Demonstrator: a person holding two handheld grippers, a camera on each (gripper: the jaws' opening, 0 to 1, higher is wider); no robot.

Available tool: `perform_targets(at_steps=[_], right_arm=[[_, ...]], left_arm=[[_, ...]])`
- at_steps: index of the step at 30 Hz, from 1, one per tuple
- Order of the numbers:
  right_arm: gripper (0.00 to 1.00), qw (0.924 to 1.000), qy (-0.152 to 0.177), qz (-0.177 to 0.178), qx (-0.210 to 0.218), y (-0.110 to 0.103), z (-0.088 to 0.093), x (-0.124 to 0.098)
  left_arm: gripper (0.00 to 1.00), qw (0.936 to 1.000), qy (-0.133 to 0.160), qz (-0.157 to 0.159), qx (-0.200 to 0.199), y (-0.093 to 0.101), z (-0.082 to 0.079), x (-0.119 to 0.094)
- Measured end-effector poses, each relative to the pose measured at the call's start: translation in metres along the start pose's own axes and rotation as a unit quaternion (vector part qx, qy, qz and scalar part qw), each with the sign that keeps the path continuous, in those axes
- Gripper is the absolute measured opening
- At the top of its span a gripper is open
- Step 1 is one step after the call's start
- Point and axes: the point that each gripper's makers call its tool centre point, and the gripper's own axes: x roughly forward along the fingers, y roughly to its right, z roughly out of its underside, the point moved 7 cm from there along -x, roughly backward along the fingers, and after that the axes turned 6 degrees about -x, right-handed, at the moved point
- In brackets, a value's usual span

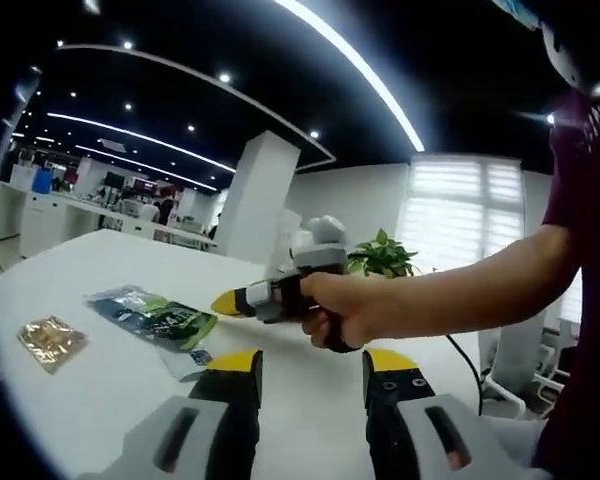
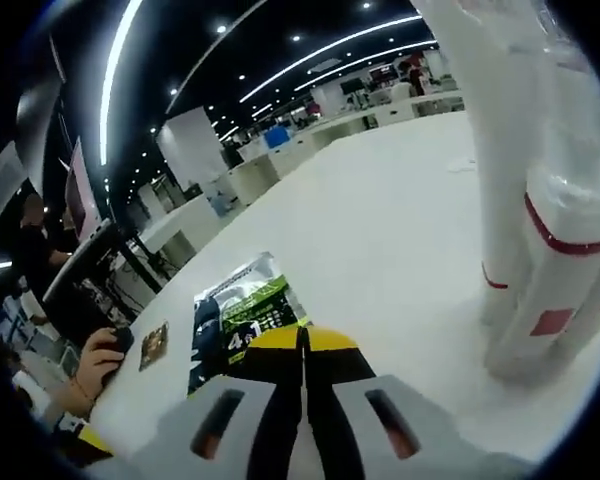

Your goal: Arrange the skincare products in the storage area until every visible bottle or jar stands upright without overlapping.

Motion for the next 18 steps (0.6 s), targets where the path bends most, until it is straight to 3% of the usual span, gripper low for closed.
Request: perform_targets(at_steps=[2,5,7,10,16,18], right_arm=[[0.00,0.9994,-0.005,0.010,-0.033,0.001,-0.001,-0.001],[0.00,0.9984,-0.004,0.006,-0.056,-0.002,-0.004,-0.001],[0.07,0.9975,-0.002,0.004,-0.070,-0.005,-0.008,-0.001],[0.23,0.9966,-0.001,0.002,-0.083,-0.008,-0.012,0.002],[0.29,0.9921,-0.007,-0.017,-0.124,-0.021,-0.018,0.013],[0.32,0.9908,-0.014,-0.023,-0.133,-0.025,-0.019,0.019]], left_arm=[[0.41,0.9999,0.005,-0.004,-0.009,-0.002,-0.002,0.000],[0.45,0.9967,0.027,-0.031,-0.071,-0.010,-0.010,0.000],[0.45,0.9904,0.053,-0.077,-0.102,-0.026,-0.019,-0.001],[0.49,0.9821,0.071,-0.134,-0.111,-0.048,-0.035,0.002],[0.59,0.9701,0.036,-0.192,-0.144,-0.083,-0.048,0.018],[0.60,0.9606,0.012,-0.200,-0.192,-0.088,-0.046,0.023]])
